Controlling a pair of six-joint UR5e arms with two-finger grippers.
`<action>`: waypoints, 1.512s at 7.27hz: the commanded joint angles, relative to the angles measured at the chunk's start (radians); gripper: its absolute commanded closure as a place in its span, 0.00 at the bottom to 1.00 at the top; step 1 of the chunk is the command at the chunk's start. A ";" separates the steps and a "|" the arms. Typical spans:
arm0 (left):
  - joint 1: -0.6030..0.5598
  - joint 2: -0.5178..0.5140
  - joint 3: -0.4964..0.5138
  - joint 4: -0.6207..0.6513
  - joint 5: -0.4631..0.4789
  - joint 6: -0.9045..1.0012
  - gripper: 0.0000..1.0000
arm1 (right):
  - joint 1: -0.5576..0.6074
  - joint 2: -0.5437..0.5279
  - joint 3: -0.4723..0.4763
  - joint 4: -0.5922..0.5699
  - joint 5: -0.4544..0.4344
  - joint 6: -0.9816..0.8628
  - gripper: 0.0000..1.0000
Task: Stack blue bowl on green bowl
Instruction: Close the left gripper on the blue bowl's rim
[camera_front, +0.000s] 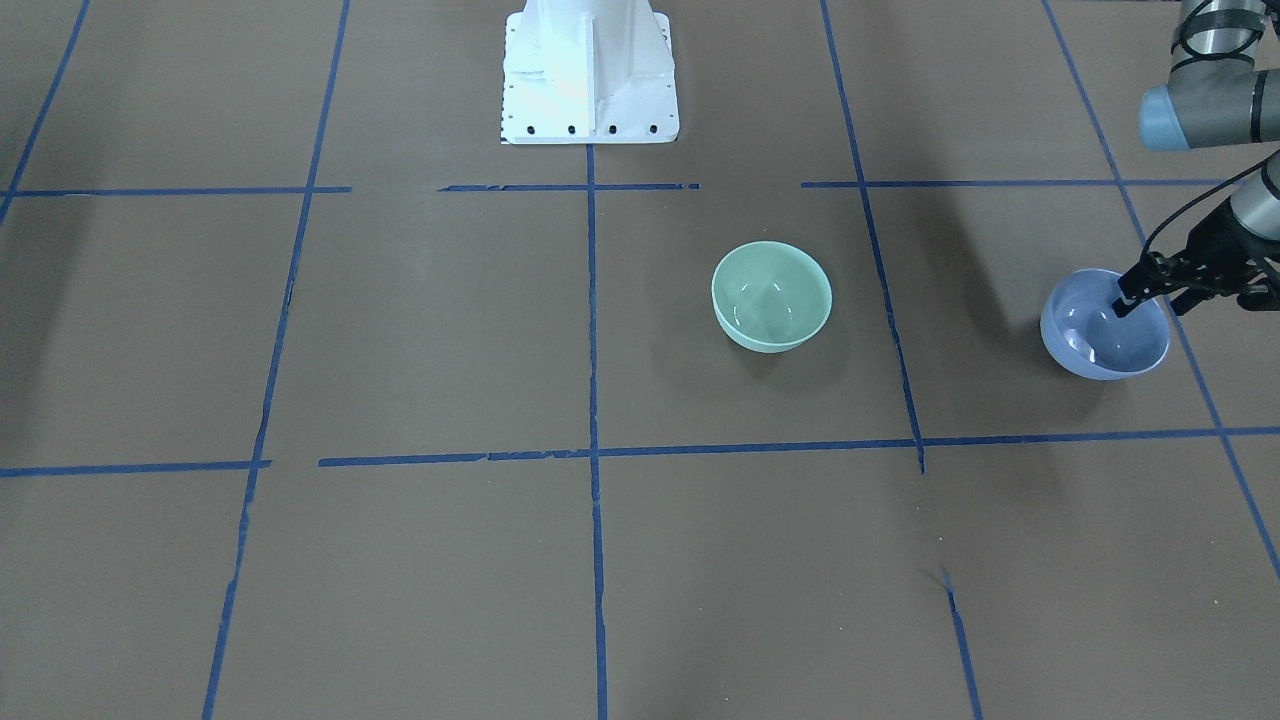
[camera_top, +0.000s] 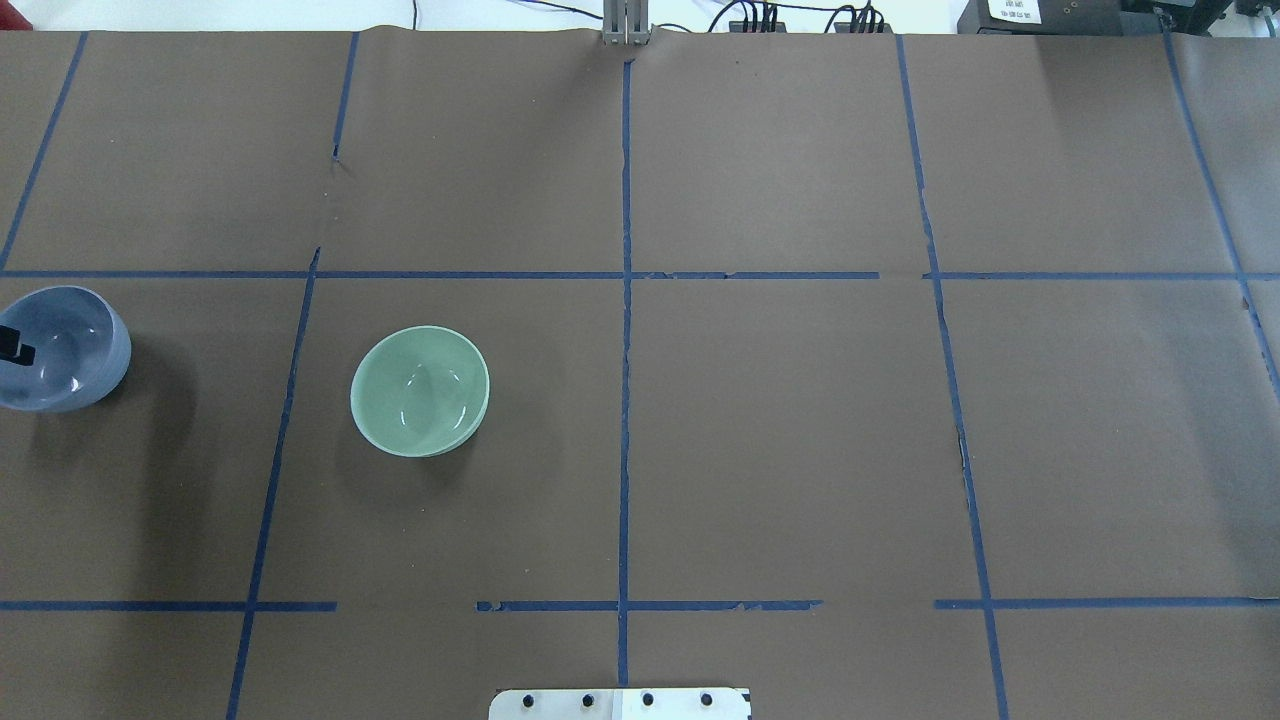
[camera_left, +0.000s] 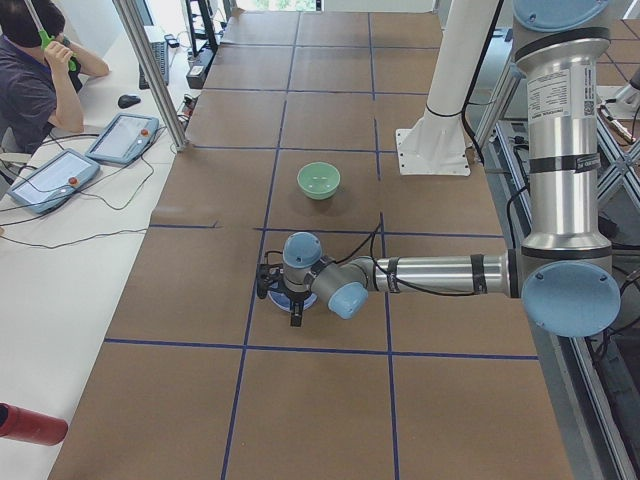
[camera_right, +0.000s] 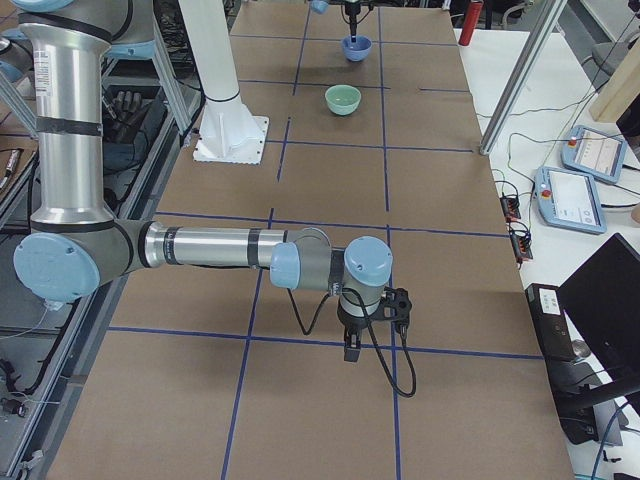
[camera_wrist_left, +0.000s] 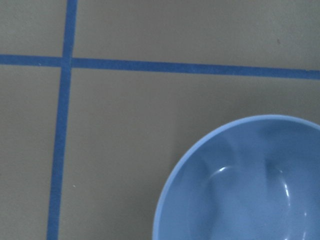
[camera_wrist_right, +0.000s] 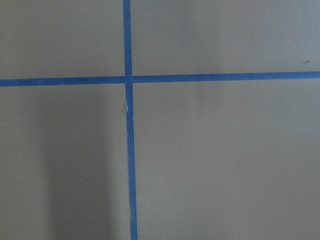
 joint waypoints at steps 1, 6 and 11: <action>0.010 0.005 -0.001 0.000 0.001 -0.004 0.44 | 0.000 0.000 0.000 0.000 0.000 -0.001 0.00; 0.007 0.011 0.001 0.002 0.001 -0.001 0.43 | 0.001 0.000 0.000 0.000 0.000 -0.001 0.00; 0.007 0.004 -0.039 0.043 -0.011 -0.001 1.00 | 0.001 0.000 0.000 0.000 0.000 -0.001 0.00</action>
